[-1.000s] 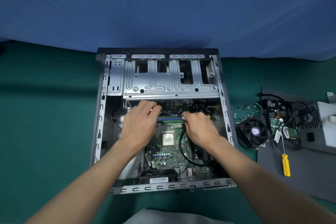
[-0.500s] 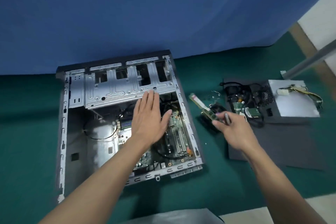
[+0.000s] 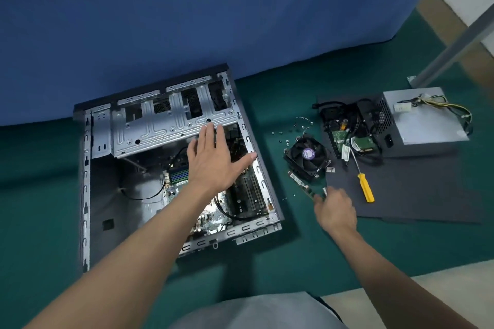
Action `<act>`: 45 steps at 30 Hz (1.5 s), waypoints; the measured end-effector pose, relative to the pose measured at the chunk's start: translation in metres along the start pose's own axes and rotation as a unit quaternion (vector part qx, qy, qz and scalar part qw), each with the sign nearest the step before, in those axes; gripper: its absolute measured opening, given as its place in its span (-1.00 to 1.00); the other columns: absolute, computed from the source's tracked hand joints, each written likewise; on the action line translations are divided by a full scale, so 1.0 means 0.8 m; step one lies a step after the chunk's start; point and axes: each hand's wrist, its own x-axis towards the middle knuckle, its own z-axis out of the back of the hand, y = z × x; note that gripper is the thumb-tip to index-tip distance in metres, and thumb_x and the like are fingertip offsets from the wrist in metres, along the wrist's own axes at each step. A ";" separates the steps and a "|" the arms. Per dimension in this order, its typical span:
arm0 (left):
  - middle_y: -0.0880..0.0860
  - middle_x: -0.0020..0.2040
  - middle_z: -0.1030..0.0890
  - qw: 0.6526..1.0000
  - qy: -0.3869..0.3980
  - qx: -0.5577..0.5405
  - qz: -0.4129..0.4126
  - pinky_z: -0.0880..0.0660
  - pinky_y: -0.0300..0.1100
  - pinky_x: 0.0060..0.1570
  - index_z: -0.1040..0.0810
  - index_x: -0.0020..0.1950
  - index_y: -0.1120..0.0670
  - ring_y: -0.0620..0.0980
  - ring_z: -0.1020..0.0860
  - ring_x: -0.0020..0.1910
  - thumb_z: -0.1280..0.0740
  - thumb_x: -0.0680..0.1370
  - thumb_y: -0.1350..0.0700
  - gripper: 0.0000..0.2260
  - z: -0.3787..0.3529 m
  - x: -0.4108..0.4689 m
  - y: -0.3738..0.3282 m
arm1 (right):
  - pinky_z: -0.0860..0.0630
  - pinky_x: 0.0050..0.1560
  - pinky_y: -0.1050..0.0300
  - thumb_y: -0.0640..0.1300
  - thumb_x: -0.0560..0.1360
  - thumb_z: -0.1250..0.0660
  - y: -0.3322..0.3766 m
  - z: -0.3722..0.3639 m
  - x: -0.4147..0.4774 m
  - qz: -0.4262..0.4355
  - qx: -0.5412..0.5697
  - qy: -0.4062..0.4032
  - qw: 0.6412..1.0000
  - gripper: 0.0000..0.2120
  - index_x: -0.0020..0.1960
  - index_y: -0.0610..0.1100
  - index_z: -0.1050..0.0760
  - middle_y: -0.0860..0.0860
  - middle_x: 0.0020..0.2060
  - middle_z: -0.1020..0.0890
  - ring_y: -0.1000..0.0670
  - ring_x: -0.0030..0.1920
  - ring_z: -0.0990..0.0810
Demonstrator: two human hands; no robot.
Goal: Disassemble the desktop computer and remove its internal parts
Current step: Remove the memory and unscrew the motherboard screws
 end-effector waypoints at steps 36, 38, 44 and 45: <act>-0.01 -0.18 -0.52 0.979 0.088 -0.171 0.071 -0.41 -0.17 -0.21 -0.50 0.04 0.08 0.02 -0.51 -0.17 -0.36 0.55 -0.03 -0.80 -0.090 -0.003 0.079 | -0.48 0.02 0.08 0.02 0.64 -0.12 0.221 -0.041 -0.074 0.169 0.070 0.008 0.983 -0.65 0.20 -0.19 -0.51 -0.13 0.00 -0.62 -0.12 -0.05 -0.58; -0.01 -0.14 -0.51 0.977 0.087 -0.174 0.086 -0.39 -0.19 -0.21 -0.52 0.06 0.08 0.00 -0.49 -0.15 -0.37 0.55 0.03 -0.83 -0.091 0.001 0.078 | -0.49 0.02 0.09 0.02 0.64 -0.13 0.221 -0.042 -0.073 0.168 0.068 0.012 0.983 -0.67 0.19 -0.18 -0.52 -0.12 0.01 -0.62 -0.09 -0.06 -0.59; 0.07 0.10 -0.52 0.994 0.014 -0.095 0.047 -0.45 -0.18 -0.13 -0.39 0.24 0.15 0.01 -0.44 0.03 -0.38 0.53 0.11 -0.67 -0.094 0.005 0.075 | -0.51 -0.02 0.13 0.03 0.63 -0.15 0.220 -0.043 -0.073 0.154 0.084 0.038 0.984 -0.68 0.20 -0.13 -0.52 -0.08 0.01 -0.64 -0.05 -0.15 -0.59; 0.08 0.14 -0.52 0.996 0.012 -0.079 0.030 -0.47 -0.14 -0.04 -0.42 0.23 0.14 0.02 -0.45 0.11 -0.37 0.54 0.09 -0.69 -0.094 0.007 0.075 | -0.51 -0.03 0.13 0.03 0.63 -0.15 0.220 -0.043 -0.072 0.152 0.084 0.042 0.984 -0.69 0.19 -0.13 -0.53 -0.08 -0.01 -0.65 -0.06 -0.15 -0.59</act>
